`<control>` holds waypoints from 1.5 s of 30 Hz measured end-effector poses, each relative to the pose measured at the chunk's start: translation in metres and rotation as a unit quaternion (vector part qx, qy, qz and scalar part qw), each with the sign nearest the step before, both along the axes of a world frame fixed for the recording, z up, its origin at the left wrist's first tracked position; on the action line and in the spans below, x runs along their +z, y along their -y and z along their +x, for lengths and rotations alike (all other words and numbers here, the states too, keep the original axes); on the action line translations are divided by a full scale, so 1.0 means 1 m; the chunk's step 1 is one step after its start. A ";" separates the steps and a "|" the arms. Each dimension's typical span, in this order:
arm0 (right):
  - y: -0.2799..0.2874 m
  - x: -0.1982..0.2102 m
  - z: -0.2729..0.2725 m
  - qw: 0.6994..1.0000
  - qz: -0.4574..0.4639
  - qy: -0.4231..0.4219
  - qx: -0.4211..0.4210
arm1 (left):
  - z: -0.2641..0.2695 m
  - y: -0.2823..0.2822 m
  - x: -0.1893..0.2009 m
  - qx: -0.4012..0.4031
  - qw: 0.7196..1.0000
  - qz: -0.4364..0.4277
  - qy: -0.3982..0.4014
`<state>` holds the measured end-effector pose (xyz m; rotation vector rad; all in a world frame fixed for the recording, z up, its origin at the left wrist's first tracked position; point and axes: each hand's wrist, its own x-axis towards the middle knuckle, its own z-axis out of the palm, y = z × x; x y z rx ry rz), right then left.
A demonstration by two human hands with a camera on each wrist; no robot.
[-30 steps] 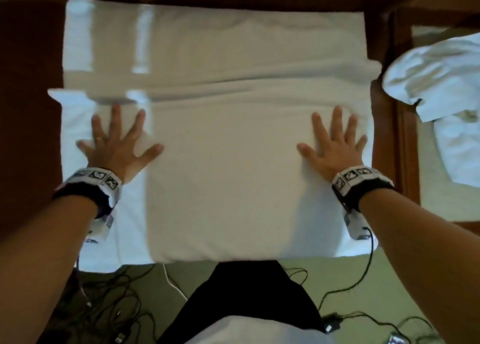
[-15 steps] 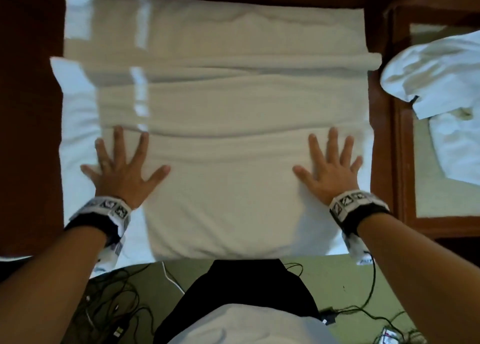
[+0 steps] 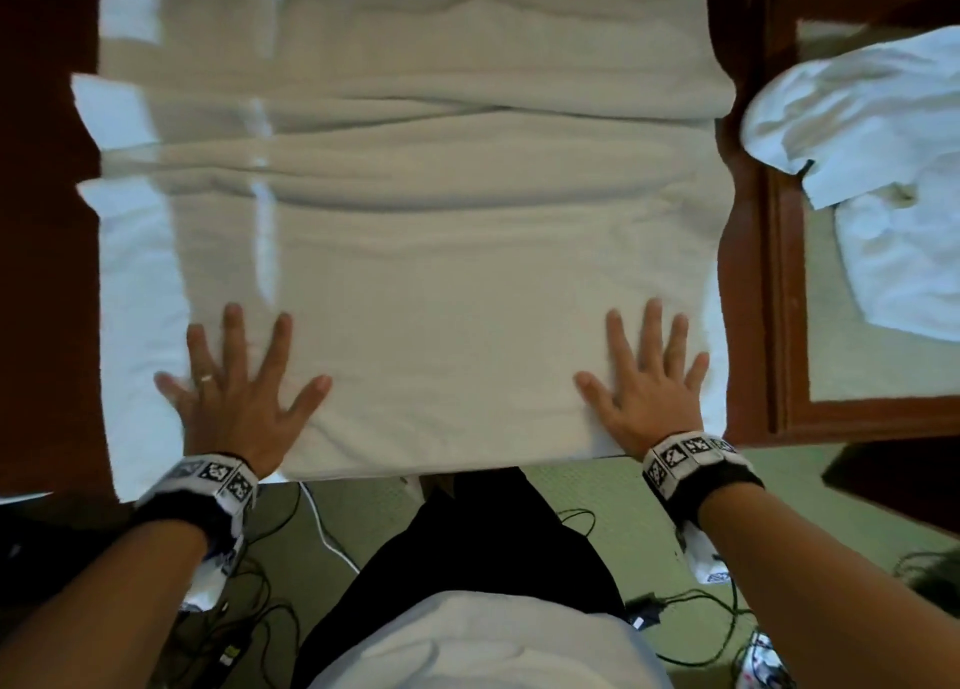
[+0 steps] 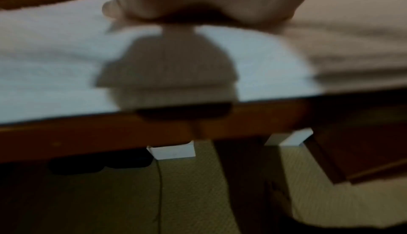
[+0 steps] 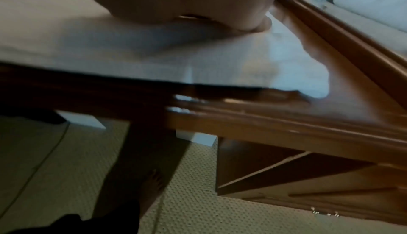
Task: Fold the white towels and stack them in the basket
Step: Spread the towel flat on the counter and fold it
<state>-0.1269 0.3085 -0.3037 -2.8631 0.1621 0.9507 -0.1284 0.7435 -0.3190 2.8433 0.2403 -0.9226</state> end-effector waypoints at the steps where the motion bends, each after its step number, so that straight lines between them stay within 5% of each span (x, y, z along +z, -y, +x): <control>1: 0.001 -0.003 0.003 1.000 -0.004 0.007 0.001 | 0.003 -0.002 -0.004 0.006 1.000 0.003 0.007; 7: -0.004 -0.004 0.036 0.998 0.025 0.049 -0.025 | 0.045 -0.002 -0.015 0.007 0.998 0.003 0.058; 10: 0.010 0.009 0.022 0.976 0.085 0.156 -0.124 | 0.021 0.005 -0.004 0.010 0.996 -0.019 0.090; 13: 0.037 0.010 -0.019 0.947 0.041 0.240 -0.211 | -0.033 0.007 -0.005 -0.009 0.998 -0.011 0.065; 16: 0.055 0.005 -0.054 0.959 -0.010 0.199 -0.201 | -0.069 0.000 -0.014 -0.008 0.999 0.015 0.044; 19: 0.060 0.008 -0.055 0.953 0.039 0.214 -0.210 | -0.071 0.005 -0.014 0.002 0.998 0.013 0.056; 22: 0.065 0.012 -0.051 0.930 0.036 0.223 -0.291 | -0.072 0.014 -0.014 0.001 0.997 0.018 0.072; 26: 0.072 0.016 -0.051 0.920 0.029 0.123 -0.371 | -0.075 0.019 -0.017 0.017 0.997 0.024 0.075; 32: 0.085 0.025 -0.044 0.893 0.086 0.184 -0.401 | -0.072 0.021 -0.015 0.025 0.997 0.041 0.065; 37: 0.096 0.020 -0.058 0.903 0.128 0.139 -0.386 | -0.073 0.023 -0.013 0.026 0.996 0.042 0.068; 41: 0.090 0.023 -0.053 0.894 0.127 0.184 -0.389 | -0.072 0.022 -0.013 0.026 0.996 0.038 0.071; 45: 0.073 0.040 -0.035 0.871 0.222 0.211 -0.385 | -0.073 0.024 -0.013 0.027 0.995 0.041 0.082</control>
